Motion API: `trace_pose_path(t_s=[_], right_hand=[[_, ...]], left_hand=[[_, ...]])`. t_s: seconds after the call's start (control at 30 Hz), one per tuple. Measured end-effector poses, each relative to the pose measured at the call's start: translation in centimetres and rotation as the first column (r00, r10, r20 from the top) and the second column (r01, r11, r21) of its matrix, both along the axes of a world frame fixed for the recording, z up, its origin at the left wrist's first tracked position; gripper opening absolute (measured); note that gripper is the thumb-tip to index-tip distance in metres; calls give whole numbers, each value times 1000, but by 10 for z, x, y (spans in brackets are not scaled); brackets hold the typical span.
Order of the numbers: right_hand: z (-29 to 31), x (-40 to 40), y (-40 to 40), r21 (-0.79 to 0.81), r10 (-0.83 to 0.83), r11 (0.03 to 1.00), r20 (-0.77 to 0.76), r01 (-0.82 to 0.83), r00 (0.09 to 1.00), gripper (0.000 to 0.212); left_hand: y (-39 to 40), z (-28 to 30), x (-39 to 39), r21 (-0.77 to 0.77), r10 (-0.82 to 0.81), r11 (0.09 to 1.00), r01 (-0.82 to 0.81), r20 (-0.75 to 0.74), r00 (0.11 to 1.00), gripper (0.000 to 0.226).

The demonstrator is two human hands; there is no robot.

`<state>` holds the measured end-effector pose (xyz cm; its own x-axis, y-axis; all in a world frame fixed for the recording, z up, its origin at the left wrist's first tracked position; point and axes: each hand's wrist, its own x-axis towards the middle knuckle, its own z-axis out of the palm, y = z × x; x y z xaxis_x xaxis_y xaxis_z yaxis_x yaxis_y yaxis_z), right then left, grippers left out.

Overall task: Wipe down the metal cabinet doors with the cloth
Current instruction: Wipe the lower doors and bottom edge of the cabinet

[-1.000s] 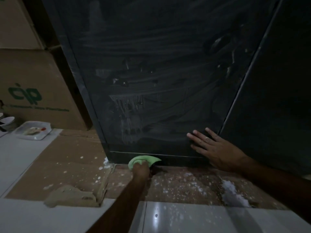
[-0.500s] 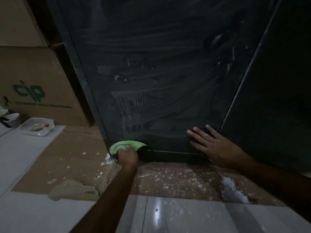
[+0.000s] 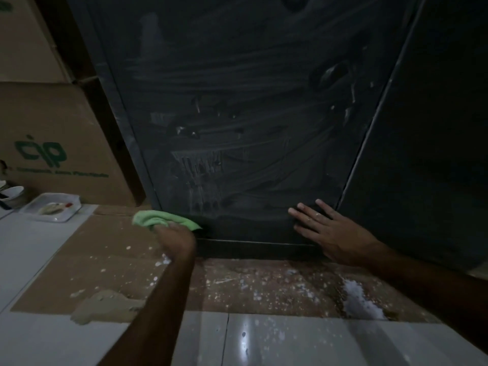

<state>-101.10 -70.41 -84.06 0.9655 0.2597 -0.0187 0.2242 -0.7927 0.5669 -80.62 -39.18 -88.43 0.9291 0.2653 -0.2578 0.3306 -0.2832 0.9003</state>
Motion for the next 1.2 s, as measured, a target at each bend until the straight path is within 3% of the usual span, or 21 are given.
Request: trace_pose_path(t_s=[0.1,0.2,0.27,0.33,0.4,0.47,0.57,0.63,0.7,0.77,0.87,0.93,1.0,1.07,1.13,1.17,1.2], right_hand=[[2,0,1,-11,-17,1000,-16,17,1000,86],[3,0,3,-1,-23,1000,-29,23,999,86],[2,0,2,-7,-20,1000,-41,20,999,85],[4,0,1,-3,-32,999,-52,31,998,85],[5,-1,1,-5,-47,999,-67,46,997,85],[4,0,0,-38,-42,999,-77,39,996,83],[3,-1,-1,-45,-33,998,-54,31,998,79],[4,0,0,-37,-48,998,-62,46,997,79],[2,0,1,-28,-57,998,-76,55,995,82],[1,0,1,-40,-50,998,-90,46,995,83],[0,0,-1,-80,-45,996,-76,39,996,80],[-1,-1,0,-78,-40,996,-65,35,997,78],[-1,-1,2,-44,-42,998,-56,40,998,78],[2,1,1,-28,-43,999,-64,41,997,81],[2,0,2,-14,-40,999,-65,39,997,84],[1,0,3,-7,-33,999,-64,33,997,85],[1,-1,3,1,-26,1000,-64,26,998,84]], left_hand=[[-20,-4,-21,229,-71,973,37,141,987,40],[-56,-21,-80,298,-377,909,292,284,882,24],[-56,-25,-86,343,-438,877,336,284,853,23],[-38,-20,-49,297,-279,933,204,239,930,30],[-12,-7,-7,237,-22,971,-14,149,989,41],[1,0,10,277,44,957,-83,143,989,47],[-26,-1,-27,349,-195,933,82,300,934,41],[-41,-19,-59,499,-484,828,256,406,775,38],[-30,-32,-60,611,-648,716,337,402,647,41],[-10,-31,-33,649,-605,723,239,427,672,49],[1,-9,0,447,-151,894,-43,390,908,43],[-12,4,4,385,-33,914,-130,388,921,40],[-31,0,-14,484,-271,875,17,460,846,36],[-45,-14,-46,611,-626,743,273,489,607,38],[-44,-28,-52,755,-802,586,295,490,342,57],[-37,-29,-40,794,-831,547,264,476,288,67],[-30,-30,-24,809,-822,552,204,487,295,72]])
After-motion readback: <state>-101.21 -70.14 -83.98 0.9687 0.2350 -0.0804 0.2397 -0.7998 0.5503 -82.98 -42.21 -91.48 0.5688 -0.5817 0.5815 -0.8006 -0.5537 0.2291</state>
